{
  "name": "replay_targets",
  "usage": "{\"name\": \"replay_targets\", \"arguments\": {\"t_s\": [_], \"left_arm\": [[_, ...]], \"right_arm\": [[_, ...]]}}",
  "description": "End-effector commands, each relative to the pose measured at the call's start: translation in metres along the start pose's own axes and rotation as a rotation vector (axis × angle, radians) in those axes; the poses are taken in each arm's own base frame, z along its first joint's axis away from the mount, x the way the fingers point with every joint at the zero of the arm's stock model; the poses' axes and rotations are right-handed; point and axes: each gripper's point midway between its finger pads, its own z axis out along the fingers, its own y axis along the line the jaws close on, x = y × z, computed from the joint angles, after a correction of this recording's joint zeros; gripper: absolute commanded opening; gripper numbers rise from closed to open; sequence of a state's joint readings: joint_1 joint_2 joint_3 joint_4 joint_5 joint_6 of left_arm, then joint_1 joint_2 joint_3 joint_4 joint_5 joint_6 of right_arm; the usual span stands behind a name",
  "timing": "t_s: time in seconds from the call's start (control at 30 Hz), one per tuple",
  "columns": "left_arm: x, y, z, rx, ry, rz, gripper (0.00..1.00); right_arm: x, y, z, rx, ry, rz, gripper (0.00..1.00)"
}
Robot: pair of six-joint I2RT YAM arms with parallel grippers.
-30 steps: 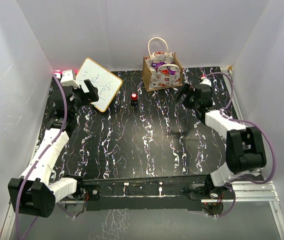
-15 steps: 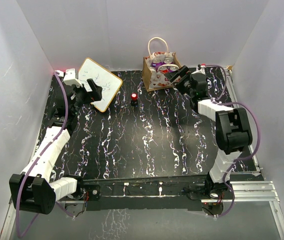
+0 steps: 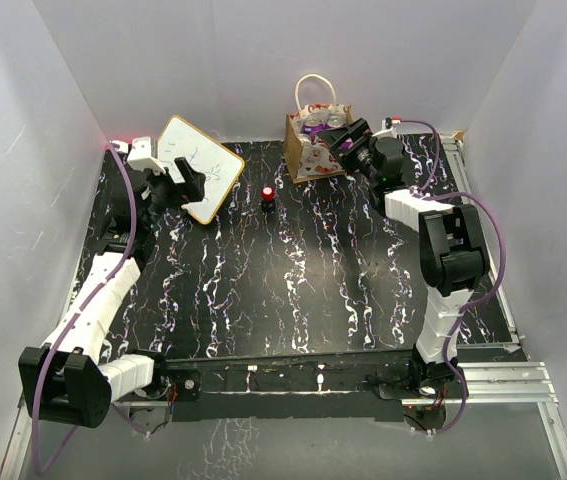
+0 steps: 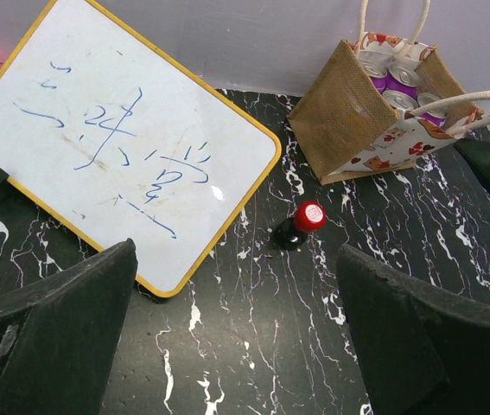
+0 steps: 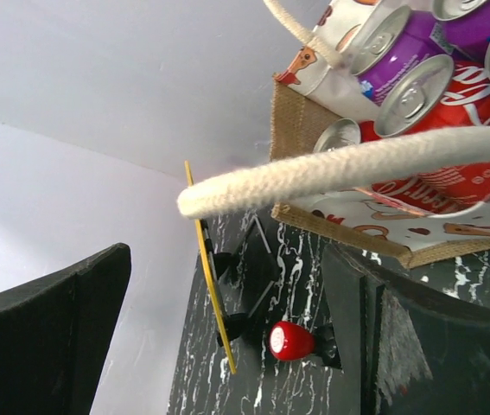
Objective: Take the beverage out of the canvas bag
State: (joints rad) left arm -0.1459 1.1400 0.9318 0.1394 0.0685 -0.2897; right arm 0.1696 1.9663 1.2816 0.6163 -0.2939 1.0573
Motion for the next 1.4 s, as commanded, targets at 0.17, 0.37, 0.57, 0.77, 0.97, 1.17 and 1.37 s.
{"name": "replay_targets", "arguments": {"t_s": [0.17, 0.37, 0.57, 0.77, 0.97, 1.17, 1.37], "left_arm": [[-0.004, -0.008, 0.005, 0.040, -0.019, -0.003, 0.97], [-0.001, -0.006, 0.007, 0.032, -0.015, 0.002, 0.97], [0.001, -0.006, 0.008, 0.031, -0.002, -0.008, 0.97], [0.005, -0.011, 0.012, 0.065, 0.019, 0.001, 0.97], [0.010, -0.014, 0.014, 0.093, 0.022, 0.000, 0.97], [0.012, -0.016, 0.016, 0.104, 0.031, 0.000, 0.97], [0.013, -0.017, 0.017, 0.112, 0.032, -0.001, 0.97]], "right_arm": [[-0.029, 0.028, 0.030, -0.072, -0.089, 0.003, 0.80], [-0.026, 0.014, 0.046, -0.024, -0.080, 0.088, 0.76], [-0.027, 0.020, 0.051, -0.047, -0.068, 0.079, 0.50], [-0.016, 0.017, 0.042, -0.018, -0.021, 0.080, 0.09], [-0.001, 0.007, 0.021, 0.034, 0.030, 0.090, 0.08], [0.010, 0.002, -0.008, 0.088, 0.062, 0.041, 0.08], [0.012, 0.000, -0.043, 0.152, 0.075, -0.048, 0.08]]}}
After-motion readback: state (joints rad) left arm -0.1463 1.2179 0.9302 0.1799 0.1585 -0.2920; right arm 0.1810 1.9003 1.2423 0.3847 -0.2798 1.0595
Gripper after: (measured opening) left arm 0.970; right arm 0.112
